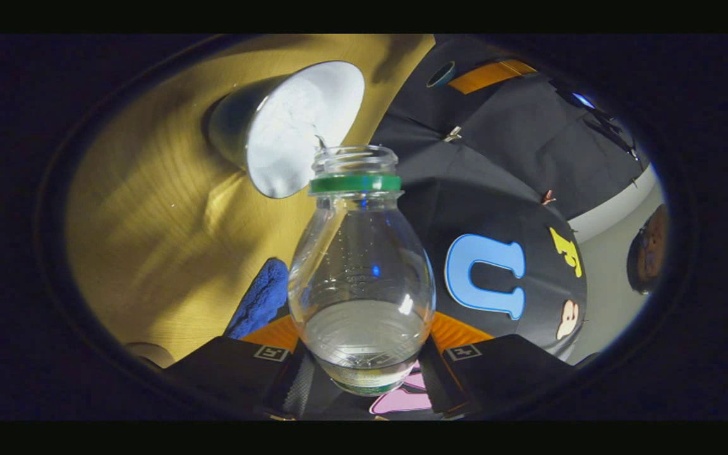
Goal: Open the teacup lid with one hand, grasp the water bottle and pour water into the teacup with the other hand; after pouring, place the water bottle on the coaster and then close the teacup lid.
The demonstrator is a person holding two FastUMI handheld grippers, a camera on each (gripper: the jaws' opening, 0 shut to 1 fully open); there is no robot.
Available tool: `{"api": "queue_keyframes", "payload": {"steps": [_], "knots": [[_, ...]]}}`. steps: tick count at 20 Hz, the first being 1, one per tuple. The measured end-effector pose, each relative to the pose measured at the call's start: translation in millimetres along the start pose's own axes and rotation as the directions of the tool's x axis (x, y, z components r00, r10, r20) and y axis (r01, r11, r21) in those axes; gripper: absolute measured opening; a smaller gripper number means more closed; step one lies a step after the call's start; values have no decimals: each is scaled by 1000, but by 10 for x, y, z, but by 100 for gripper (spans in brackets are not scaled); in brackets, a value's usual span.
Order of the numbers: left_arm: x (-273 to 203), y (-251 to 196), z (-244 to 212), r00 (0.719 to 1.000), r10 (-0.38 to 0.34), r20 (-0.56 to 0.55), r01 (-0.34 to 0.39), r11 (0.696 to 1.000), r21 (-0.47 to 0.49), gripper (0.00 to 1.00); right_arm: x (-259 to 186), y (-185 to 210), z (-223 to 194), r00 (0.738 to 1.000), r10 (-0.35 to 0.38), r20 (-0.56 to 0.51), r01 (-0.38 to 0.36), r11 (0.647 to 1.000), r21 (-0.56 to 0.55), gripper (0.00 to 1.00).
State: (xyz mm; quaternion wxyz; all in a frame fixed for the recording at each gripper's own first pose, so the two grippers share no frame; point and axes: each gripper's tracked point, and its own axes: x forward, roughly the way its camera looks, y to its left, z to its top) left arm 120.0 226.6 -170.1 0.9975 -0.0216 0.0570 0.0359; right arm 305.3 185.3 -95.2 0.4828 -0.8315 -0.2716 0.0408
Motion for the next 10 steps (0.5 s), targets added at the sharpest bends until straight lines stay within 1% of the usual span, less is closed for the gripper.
{"api": "queue_keyframes", "payload": {"steps": [5, 10], "knots": [[-18, -33, 32, 1000, 7, 7, -7, 1000, -2, 23, 43, -38, 48, 1000, -13, 29, 13, 1000, -13, 74], [-25, -99, 24, 1000, 9, 8, -10, 1000, 1, 23, 72, -43, 48, 999, -3, 40, 4, 1000, -22, 74]]}}
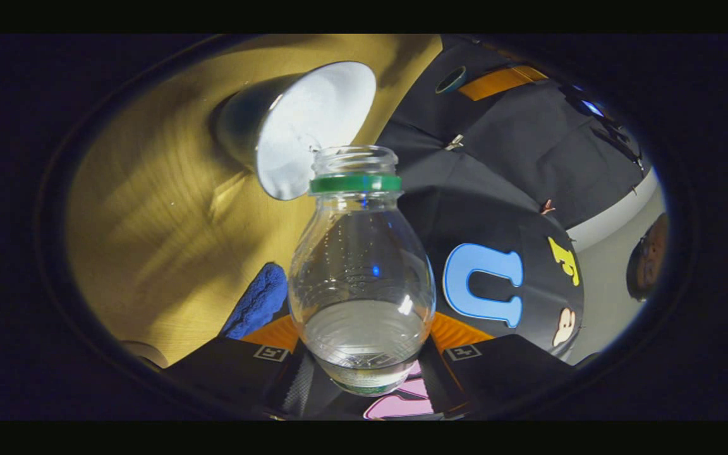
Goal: Open the teacup lid with one hand, grasp the water bottle and pour water into the teacup with the other hand; after pouring, place the water bottle on the coaster and then close the teacup lid.
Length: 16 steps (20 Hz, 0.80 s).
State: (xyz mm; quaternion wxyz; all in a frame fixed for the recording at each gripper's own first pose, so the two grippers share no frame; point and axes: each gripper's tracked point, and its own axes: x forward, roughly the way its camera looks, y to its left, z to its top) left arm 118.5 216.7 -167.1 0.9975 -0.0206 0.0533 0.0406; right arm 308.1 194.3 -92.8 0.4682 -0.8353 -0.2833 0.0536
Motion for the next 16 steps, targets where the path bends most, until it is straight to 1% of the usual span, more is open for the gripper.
{"api": "queue_keyframes", "payload": {"steps": [1, 2, 3, 9, 11, 13, 14, 15, 16], "knots": [[-6, -15, 11, 1000, 1, 2, -1, 1000, 3, 23, 1, 3, -3, 1000, 0, -1, 0, 1000, 5, 74], [2, -38, -7, 1000, 1, 0, -1, 1000, 5, 19, -3, 16, 5, 1000, -1, -2, 1, 1000, 9, 74], [-2, -57, -11, 1000, 2, -2, -2, 1000, 7, 23, -4, 23, -5, 1000, -3, -4, 3, 1000, 11, 74], [-41, -168, 49, 1000, 1, 8, -1, 1000, 7, 23, -23, 30, 0, 1000, -5, -19, 6, 999, 48, 74], [-45, -208, 74, 1000, 1, 12, -1, 1000, 12, 23, -31, 19, -39, 999, -6, -39, 9, 996, 89, 74], [-44, -244, 91, 1000, 3, 16, -3, 1000, 10, 23, -34, -115, -113, 998, -7, -62, 17, 989, 148, 74], [-56, -256, 115, 1000, 4, 18, -4, 1000, 6, 23, -31, -189, -162, 997, 0, -79, 15, 982, 187, 74], [-50, -272, 124, 1000, 8, 21, -8, 1000, 5, 23, 3, -277, -182, 995, 5, -97, 18, 973, 230, 71], [-55, -292, 153, 1000, 11, 24, -12, 1000, 6, 23, 10, -336, -232, 993, 13, -116, 20, 961, 275, 74]]}}
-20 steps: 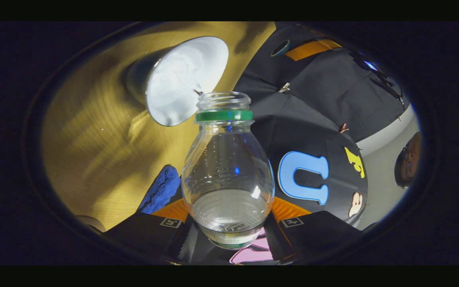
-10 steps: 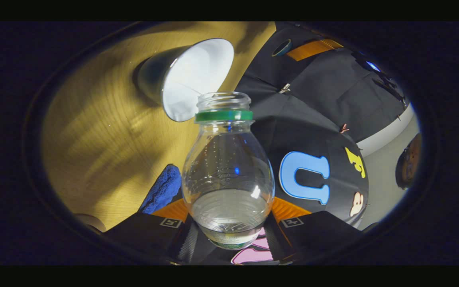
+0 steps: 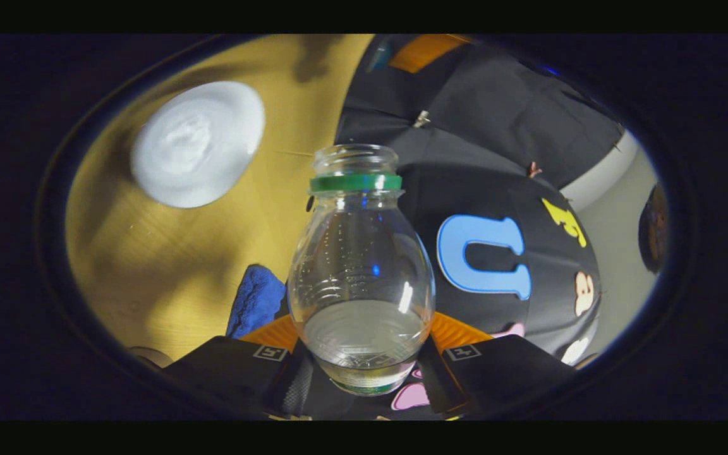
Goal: Open the teacup lid with one hand, grasp the water bottle and pour water into the teacup with the other hand; after pouring, place the water bottle on the coaster and then close the teacup lid.
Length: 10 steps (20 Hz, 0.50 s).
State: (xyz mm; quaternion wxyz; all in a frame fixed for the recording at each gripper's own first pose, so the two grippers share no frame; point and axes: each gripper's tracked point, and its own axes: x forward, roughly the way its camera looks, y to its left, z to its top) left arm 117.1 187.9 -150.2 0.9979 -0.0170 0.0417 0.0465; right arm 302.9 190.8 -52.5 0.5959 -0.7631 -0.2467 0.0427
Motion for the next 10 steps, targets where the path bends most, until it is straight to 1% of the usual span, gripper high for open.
{"api": "queue_keyframes", "payload": {"steps": [1, 2, 3, 4, 5, 6, 7, 8, 9, 10], "knots": [[-20, -10, 32, 1000, 3, 3, -3, 1000, 2, 23, 16, -48, -51, 1000, 5, -27, -4, 999, 53, 71], [-18, -34, 67, 1000, 5, 8, -5, 1000, 3, 23, -15, -95, -140, 998, 18, -57, -11, 994, 112, 75], [-19, -59, 95, 1000, 7, 12, -7, 1000, 4, 23, -95, -103, -245, 995, 36, -90, -19, 984, 176, 75], [-28, -91, 135, 1000, 8, 17, -8, 1000, 6, 23, -153, -142, -347, 991, 56, -124, -24, 969, 246, 75], [-31, -119, 166, 1000, 9, 21, -9, 1000, 7, 23, -208, -158, -436, 984, 82, -160, -27, 946, 322, 75], [-23, -154, 205, 1000, 8, 25, -8, 1000, 7, 23, -285, -180, -545, 974, 110, -197, -22, 916, 401, 75], [-15, -213, 253, 999, 6, 31, -6, 1000, 7, 23, -331, -201, -673, 962, 138, -234, -7, 874, 485, 75], [-15, -255, 287, 999, 3, 34, -4, 1000, 6, 23, -396, -202, -764, 950, 171, -262, 10, 820, 572, 75], [-12, -304, 316, 999, 0, 41, 0, 1000, 5, 23, -455, -220, -874, 936, 204, -287, 36, 754, 656, 75], [-3, -350, 350, 999, -3, 48, 3, 1000, 5, 23, -528, -237, -954, 923, 240, -301, 69, 666, 743, 75]]}}
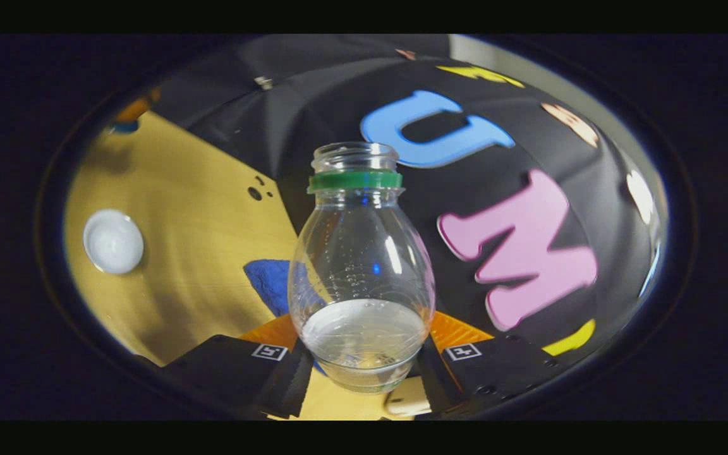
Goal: Open the teacup lid with one hand, grasp the water bottle and pour water into the teacup with the other hand; after pouring, place the water bottle on the coaster and then close the teacup lid.
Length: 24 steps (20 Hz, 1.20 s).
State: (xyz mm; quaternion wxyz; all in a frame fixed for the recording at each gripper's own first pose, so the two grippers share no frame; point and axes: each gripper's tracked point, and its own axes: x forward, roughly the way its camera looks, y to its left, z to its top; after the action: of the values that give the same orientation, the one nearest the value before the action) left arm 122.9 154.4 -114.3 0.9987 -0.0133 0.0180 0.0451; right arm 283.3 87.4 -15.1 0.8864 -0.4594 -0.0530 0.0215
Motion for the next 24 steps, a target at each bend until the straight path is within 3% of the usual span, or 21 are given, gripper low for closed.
{"api": "queue_keyframes", "payload": {"steps": [3, 5, 8, 11, 13, 16, 19, 21, 24], "knots": [[27, -146, 69, 1000, -16, 11, 16, 1000, 0, 23, -78, -119, -205, 998, 40, -54, -24, 961, 274, 75], [52, -244, 85, 999, -29, 13, 29, 1000, -3, 23, -63, -57, -327, 994, 91, -67, -51, 892, 450, 77], [86, -377, 77, 999, -48, 11, 48, 999, -11, 23, -100, -22, -559, 991, 123, -54, -63, 778, 625, 75], [128, -478, 7, 998, -63, 1, 63, 998, -14, 23, -77, 127, -706, 991, 134, -24, -71, 658, 749, 75], [166, -526, -14, 998, -70, -3, 70, 998, -9, 23, -100, 195, -780, 992, 122, -20, -59, 607, 793, 75], [215, -605, -42, 997, -81, -7, 81, 997, -5, 23, -4, 237, -910, 996, 90, -27, -33, 603, 797, 75], [242, -676, -78, 996, -92, -9, 92, 996, 1, 23, -11, 349, -1091, 992, 109, -57, -19, 596, 803, 76], [236, -751, -98, 995, -102, -10, 102, 995, -2, 23, -21, 435, -1210, 989, 128, -77, -11, 572, 821, 78], [219, -790, -104, 994, -108, -7, 108, 994, -1, 23, -50, 425, -1240, 990, 120, -78, -6, 579, 815, 82]]}}
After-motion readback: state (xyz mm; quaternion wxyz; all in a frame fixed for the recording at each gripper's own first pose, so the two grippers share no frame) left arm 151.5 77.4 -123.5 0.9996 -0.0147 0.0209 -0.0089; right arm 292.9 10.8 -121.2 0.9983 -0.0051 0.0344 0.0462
